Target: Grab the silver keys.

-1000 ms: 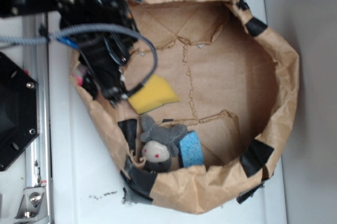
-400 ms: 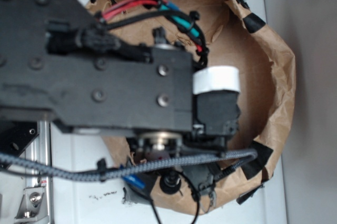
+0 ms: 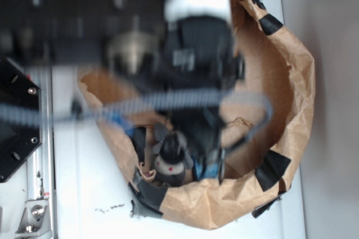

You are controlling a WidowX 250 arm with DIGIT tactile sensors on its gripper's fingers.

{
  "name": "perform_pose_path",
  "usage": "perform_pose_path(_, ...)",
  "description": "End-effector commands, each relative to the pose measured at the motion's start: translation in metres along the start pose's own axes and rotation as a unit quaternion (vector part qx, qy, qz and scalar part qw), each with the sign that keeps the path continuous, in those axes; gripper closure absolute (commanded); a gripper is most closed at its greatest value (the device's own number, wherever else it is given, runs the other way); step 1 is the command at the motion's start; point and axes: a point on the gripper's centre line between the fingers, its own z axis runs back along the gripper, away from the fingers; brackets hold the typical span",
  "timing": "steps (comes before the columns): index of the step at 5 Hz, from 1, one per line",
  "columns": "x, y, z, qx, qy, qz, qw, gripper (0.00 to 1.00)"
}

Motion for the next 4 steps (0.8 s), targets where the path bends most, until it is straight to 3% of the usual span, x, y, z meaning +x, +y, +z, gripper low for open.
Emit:
perform_pose_path(1,0.018,0.026,0.044,-0.004,-0.036,0.028,0.999,1.00)
perform_pose_path(2,0.003,0.023,0.039,-0.013,-0.045,0.009,0.999,1.00)
perform_pose_path(4,0.004,0.025,0.029,-0.005,-0.040,0.024,0.999,1.00)
